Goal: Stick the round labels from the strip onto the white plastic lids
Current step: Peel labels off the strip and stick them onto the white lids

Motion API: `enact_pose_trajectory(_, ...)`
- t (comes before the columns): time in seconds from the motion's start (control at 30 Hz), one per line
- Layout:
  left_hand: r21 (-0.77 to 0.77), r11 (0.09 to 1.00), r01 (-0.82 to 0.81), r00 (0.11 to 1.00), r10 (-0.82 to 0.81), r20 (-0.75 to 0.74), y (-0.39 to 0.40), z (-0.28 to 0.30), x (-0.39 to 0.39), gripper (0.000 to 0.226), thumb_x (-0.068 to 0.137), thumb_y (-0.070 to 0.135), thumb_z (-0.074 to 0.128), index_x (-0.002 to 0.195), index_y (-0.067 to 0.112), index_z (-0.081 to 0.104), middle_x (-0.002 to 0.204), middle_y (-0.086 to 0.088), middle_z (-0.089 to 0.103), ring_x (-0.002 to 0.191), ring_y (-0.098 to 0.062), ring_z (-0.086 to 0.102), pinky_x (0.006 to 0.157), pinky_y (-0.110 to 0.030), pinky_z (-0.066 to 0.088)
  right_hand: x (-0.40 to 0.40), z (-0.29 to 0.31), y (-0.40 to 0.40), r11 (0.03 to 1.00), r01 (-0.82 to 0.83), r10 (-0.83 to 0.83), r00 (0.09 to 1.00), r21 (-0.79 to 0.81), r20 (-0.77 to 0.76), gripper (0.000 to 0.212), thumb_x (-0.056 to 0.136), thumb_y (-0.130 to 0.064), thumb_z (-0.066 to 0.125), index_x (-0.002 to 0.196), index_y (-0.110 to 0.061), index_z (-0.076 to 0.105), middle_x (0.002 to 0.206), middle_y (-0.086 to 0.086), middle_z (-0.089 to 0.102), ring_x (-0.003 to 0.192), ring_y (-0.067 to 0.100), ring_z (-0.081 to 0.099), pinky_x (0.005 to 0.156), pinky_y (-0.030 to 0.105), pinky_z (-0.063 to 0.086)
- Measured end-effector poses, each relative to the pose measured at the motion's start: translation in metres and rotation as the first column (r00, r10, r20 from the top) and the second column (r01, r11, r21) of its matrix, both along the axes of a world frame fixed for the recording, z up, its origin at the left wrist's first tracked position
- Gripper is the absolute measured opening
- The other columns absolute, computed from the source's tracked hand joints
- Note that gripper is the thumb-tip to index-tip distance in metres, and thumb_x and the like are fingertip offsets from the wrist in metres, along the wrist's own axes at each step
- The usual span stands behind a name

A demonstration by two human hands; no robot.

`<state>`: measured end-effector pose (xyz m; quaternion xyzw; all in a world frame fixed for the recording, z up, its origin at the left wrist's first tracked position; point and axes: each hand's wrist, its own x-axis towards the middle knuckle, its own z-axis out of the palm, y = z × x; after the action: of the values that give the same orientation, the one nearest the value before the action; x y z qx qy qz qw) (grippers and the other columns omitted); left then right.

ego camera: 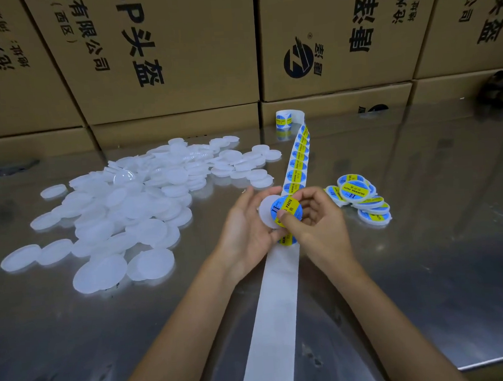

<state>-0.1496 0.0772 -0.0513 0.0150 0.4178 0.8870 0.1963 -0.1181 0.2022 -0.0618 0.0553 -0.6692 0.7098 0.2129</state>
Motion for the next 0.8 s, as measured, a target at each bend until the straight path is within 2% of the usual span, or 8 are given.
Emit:
enact_pose_trajectory(0.17,-0.066,0.997,0.031,0.999,-0.032,-0.019,0.004,0.001,0.004,0.051,0.105,0.045,0.034,0.118,0.006,0.064,0.111,-0.013,0.07,0.094,-0.024,0.068,0.086,-0.036,0.056,-0.003,-0.003,-0.003,0.996,0.011,-0.008,0.999,0.083,-0.034,0.028,0.082,0.004,0.073,0.089,-0.017,0.056,0.086,0.002,0.065,0.07,0.009,0.059,0.063,0.017,0.049)
enact_pose_trajectory(0.3,-0.084,0.996,0.023,0.999,-0.026,-0.027,0.006,0.004,0.007,0.052,0.105,0.044,0.033,0.126,0.005,0.06,0.121,-0.016,0.064,0.104,-0.028,0.062,0.092,-0.039,0.05,-0.005,-0.008,-0.002,0.99,0.05,-0.045,0.998,0.129,-0.036,0.03,0.081,0.0,0.074,0.088,-0.022,0.056,0.084,-0.005,0.064,0.069,0.01,0.059,0.061,0.018,0.048)
enact_pose_trajectory(0.43,-0.063,0.998,0.013,1.0,-0.014,-0.02,0.01,0.004,0.008,0.054,0.105,0.043,0.034,0.132,0.003,0.057,0.132,-0.021,0.059,0.116,-0.032,0.054,0.114,-0.051,0.035,-0.005,-0.009,-0.002,0.982,0.088,-0.082,0.996,0.167,-0.043,0.032,0.082,-0.004,0.075,0.087,-0.029,0.055,0.081,-0.015,0.063,0.068,0.009,0.059,0.06,0.023,0.05)
enact_pose_trajectory(0.53,-0.04,0.999,0.001,0.999,-0.002,-0.032,0.012,0.002,0.007,0.051,0.105,0.04,0.036,0.131,0.002,0.056,0.125,-0.02,0.063,0.112,-0.032,0.057,0.119,-0.054,0.029,-0.004,-0.01,-0.001,0.967,0.12,-0.108,0.992,0.225,-0.065,0.032,0.082,-0.009,0.075,0.087,-0.032,0.054,0.082,-0.017,0.063,0.068,0.009,0.059,0.059,0.023,0.052)
enact_pose_trajectory(0.63,-0.004,1.0,0.014,0.999,-0.014,-0.051,0.012,0.003,0.008,0.044,0.105,0.037,0.037,0.127,0.004,0.057,0.115,-0.017,0.066,0.106,-0.032,0.061,0.117,-0.055,0.033,-0.003,-0.011,0.0,0.92,0.223,-0.186,0.972,0.323,-0.14,0.032,0.078,-0.012,0.079,0.093,-0.028,0.056,0.093,-0.01,0.059,0.078,0.007,0.058,0.066,0.011,0.044)
enact_pose_trajectory(0.7,0.019,1.0,0.023,0.999,-0.022,-0.046,0.011,0.004,0.009,0.043,0.105,0.036,0.038,0.127,0.004,0.057,0.12,-0.021,0.065,0.111,-0.036,0.06,0.114,-0.053,0.037,-0.005,-0.012,0.003,0.899,0.268,-0.232,0.962,0.345,-0.144,0.046,0.074,-0.017,0.083,0.111,-0.024,0.056,0.1,-0.015,0.051,0.089,0.009,0.055,0.074,0.011,0.043)
enact_pose_trajectory(0.73,0.037,0.999,0.025,0.999,-0.024,-0.039,0.01,0.005,0.009,0.043,0.105,0.035,0.038,0.127,0.004,0.056,0.123,-0.023,0.065,0.113,-0.037,0.06,0.113,-0.051,0.039,-0.006,-0.012,0.005,0.905,0.271,-0.247,0.962,0.33,-0.114,0.059,0.072,-0.021,0.085,0.12,-0.022,0.053,0.103,-0.015,0.049,0.095,0.012,0.053,0.079,0.017,0.045)
enact_pose_trajectory(0.8,0.089,0.995,0.035,0.999,-0.032,-0.027,0.009,0.005,0.009,0.043,0.105,0.035,0.038,0.125,0.002,0.057,0.131,-0.027,0.061,0.12,-0.04,0.06,0.114,-0.052,0.038,-0.007,-0.012,0.007,0.907,0.279,-0.27,0.96,0.315,-0.073,0.073,0.067,-0.033,0.088,0.127,-0.023,0.049,0.107,-0.013,0.047,0.1,0.01,0.05,0.083,0.022,0.044)
